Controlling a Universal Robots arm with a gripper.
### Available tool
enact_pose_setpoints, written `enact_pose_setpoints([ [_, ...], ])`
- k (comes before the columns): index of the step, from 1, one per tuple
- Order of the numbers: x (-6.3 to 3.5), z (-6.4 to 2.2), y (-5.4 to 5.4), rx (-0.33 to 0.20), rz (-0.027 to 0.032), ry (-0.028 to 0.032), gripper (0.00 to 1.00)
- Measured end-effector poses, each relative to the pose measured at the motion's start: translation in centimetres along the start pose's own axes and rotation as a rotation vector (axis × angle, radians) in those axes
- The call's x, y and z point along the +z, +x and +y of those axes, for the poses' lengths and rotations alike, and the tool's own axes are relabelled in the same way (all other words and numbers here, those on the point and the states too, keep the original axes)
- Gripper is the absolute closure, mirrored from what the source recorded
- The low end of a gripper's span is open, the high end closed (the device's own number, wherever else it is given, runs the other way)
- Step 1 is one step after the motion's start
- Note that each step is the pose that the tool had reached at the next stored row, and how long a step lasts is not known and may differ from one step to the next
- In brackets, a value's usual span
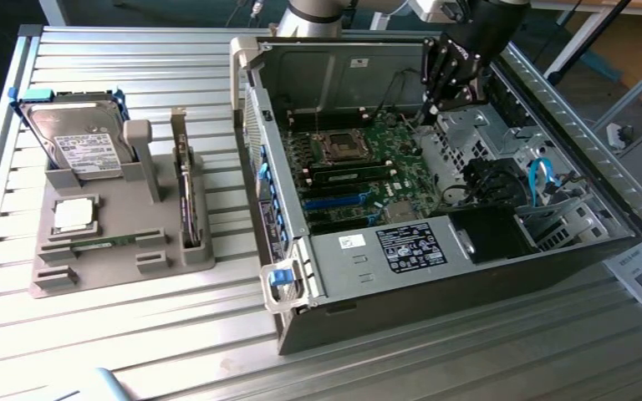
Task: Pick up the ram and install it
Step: 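Press down the ram until it locks into place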
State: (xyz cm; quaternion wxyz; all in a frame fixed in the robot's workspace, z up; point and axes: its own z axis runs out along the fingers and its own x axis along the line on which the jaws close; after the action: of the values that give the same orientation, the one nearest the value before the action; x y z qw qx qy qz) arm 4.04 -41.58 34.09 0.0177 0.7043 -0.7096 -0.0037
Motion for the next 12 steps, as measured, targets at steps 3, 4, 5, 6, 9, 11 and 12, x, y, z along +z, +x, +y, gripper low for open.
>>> enact_pose_setpoints([
  [3, 0.00, 0.00, 0.00, 0.000, 0.0000, 0.0000, 0.89],
  [4, 0.01, 0.00, 0.00, 0.000, 0.0000, 0.0000, 0.89],
  [5, 0.03, 0.00, 0.01, 0.000, 0.0001, 0.0000, 0.89],
  [6, 0.06, 0.00, 0.00, 0.000, -0.0001, 0.0001, 0.89],
  [9, 0.37, -0.02, 0.00, 0.000, 0.0000, 0.0007, 0.89],
  [11, 0.64, -0.02, -0.01, 0.000, -0.0001, 0.0015, 0.89],
  [12, 0.75, -0.03, -0.01, 0.000, 0.0000, 0.0018, 0.89],
])
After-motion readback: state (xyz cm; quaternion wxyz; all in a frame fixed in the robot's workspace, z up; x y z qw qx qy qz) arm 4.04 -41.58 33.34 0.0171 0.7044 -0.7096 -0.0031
